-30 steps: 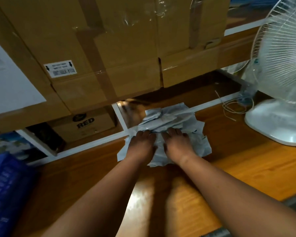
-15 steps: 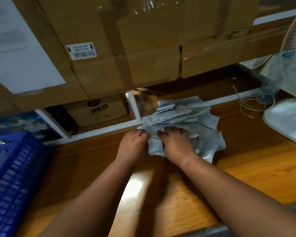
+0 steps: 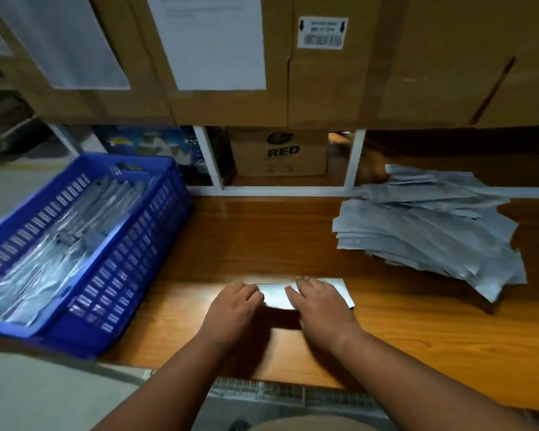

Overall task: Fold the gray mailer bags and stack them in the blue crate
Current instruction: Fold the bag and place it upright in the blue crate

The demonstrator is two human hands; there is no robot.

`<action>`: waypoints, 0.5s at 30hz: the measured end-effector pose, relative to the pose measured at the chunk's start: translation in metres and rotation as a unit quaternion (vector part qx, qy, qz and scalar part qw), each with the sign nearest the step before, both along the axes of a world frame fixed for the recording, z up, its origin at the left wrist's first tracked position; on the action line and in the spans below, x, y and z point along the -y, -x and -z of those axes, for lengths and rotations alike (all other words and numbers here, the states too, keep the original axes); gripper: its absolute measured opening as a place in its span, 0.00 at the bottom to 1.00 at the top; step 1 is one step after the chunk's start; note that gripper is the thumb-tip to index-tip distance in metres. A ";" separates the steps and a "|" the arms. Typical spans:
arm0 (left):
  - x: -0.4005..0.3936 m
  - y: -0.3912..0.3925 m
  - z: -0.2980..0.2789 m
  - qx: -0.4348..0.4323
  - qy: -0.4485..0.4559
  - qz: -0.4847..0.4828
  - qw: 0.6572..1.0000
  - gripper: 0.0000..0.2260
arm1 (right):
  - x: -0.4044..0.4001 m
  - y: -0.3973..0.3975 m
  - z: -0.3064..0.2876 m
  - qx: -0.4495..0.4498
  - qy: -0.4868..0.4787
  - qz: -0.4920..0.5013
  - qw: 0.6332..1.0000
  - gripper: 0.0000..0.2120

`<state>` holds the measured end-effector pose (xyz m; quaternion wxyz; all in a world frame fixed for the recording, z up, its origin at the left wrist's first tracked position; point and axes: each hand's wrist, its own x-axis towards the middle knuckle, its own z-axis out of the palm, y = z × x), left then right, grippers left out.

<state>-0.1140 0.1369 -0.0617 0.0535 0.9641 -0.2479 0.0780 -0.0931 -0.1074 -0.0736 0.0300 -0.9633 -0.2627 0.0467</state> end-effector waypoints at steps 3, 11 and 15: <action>-0.027 0.022 0.018 -0.036 -0.016 0.003 0.999 0.12 | -0.016 0.024 0.012 -0.021 0.021 -0.004 1.000 0.31; -0.039 0.047 0.018 -0.020 0.074 0.016 0.997 0.11 | -0.031 0.055 0.008 -0.034 -0.019 0.050 0.998 0.33; -0.015 0.036 0.015 0.025 0.108 0.026 0.993 0.14 | -0.020 0.043 -0.002 0.008 -0.043 0.112 0.993 0.29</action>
